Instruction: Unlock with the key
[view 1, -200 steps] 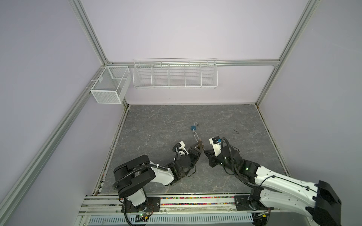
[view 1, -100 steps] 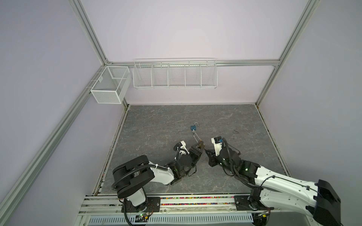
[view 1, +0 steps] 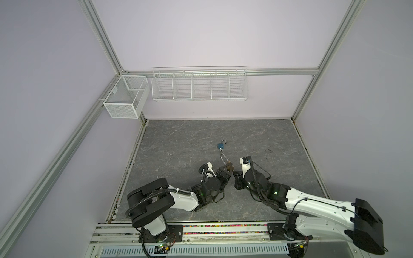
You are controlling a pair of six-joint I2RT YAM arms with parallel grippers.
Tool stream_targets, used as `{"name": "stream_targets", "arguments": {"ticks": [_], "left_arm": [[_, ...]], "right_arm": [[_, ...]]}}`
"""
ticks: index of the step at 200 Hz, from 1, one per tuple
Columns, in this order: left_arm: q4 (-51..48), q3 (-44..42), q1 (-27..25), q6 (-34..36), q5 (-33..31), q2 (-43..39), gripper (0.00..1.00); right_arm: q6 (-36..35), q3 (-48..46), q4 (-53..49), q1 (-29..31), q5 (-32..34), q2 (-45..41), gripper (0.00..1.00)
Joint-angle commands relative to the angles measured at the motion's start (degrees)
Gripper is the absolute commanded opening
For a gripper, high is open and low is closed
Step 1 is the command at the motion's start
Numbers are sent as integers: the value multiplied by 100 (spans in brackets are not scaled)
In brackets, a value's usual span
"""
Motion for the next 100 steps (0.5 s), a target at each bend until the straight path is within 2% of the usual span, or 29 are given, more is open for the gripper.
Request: {"name": "stream_targets", "arguments": {"ticks": [1, 16, 44, 64, 100], "left_arm": [[-396, -14, -153, 4, 54, -438, 0], [-578, -110, -145, 70, -46, -660, 0], [-779, -91, -152, 190, -26, -859, 0], [-894, 21, -153, 282, 71, -899, 0], [-889, 115, -156, 380, 240, -892, 0]], "right_arm": [[82, 26, 583, -10, 63, -196, 6], [-16, -71, 654, -55, -45, -335, 6], [-464, -269, 1370, -203, -899, -366, 6], [-604, -190, 1538, -216, -1223, -230, 6], [-614, -88, 1612, -216, -1320, -47, 6]]}}
